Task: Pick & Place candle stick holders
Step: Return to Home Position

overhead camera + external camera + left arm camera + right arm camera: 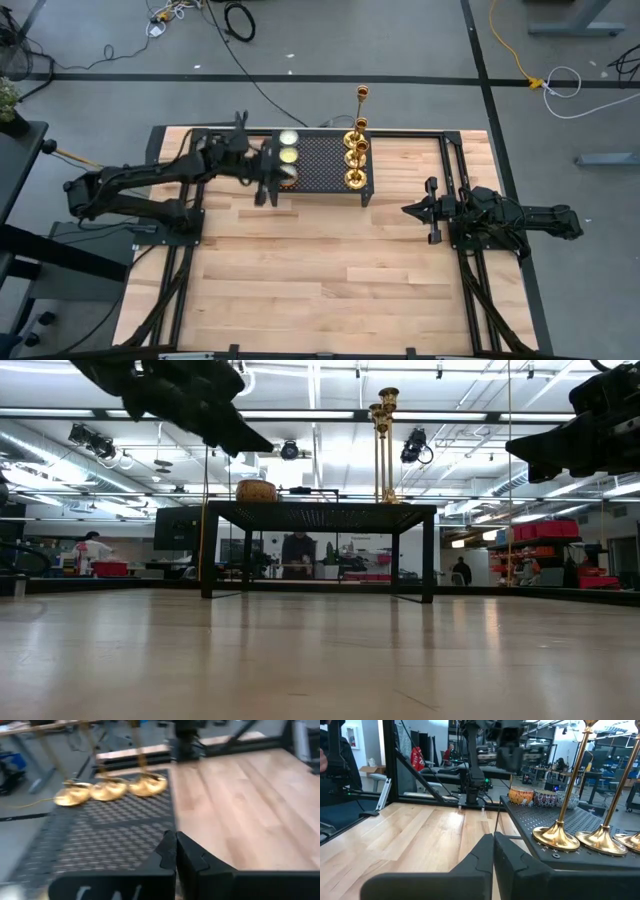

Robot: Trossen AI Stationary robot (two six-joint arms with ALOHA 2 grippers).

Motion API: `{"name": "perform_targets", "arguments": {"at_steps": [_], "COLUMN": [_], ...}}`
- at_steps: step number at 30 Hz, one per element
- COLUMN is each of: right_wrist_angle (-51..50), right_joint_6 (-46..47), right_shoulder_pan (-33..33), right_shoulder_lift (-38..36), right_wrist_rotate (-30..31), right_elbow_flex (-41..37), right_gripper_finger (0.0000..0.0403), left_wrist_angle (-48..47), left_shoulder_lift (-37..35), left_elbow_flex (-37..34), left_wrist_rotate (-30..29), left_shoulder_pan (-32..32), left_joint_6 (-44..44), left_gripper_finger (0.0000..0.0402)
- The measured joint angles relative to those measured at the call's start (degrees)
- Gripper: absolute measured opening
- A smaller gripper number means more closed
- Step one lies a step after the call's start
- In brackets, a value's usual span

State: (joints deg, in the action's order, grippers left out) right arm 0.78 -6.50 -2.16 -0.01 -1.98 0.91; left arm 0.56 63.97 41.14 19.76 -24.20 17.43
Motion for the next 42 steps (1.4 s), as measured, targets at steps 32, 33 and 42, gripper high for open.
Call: {"name": "perform_targets", "arguments": {"at_steps": [32, 33, 42], "right_wrist_angle": [0.00, 0.00, 0.00], "right_joint_6": [0.00, 0.00, 0.00], "right_shoulder_pan": [-0.01, -0.01, 0.00], "right_shoulder_lift": [0.00, 0.00, 0.00], "right_wrist_rotate": [0.00, 0.00, 0.00], "right_elbow_flex": [0.00, 0.01, 0.01], "right_gripper_finger": [0.0013, 0.0013, 0.0013], "left_wrist_angle": [17.11, 17.15, 17.14], "left_shoulder_lift": [-26.17, -27.83, -41.11], "left_elbow_flex": [-29.56, -30.78, -38.31], "left_wrist_rotate": [-7.75, -7.75, -6.36], "left_shoulder_pan": [26.72, 26.72, 26.68], "left_joint_6": [-9.38, -9.42, -11.59], "left_gripper_finger": [0.0000, 0.0000, 0.0000]}}
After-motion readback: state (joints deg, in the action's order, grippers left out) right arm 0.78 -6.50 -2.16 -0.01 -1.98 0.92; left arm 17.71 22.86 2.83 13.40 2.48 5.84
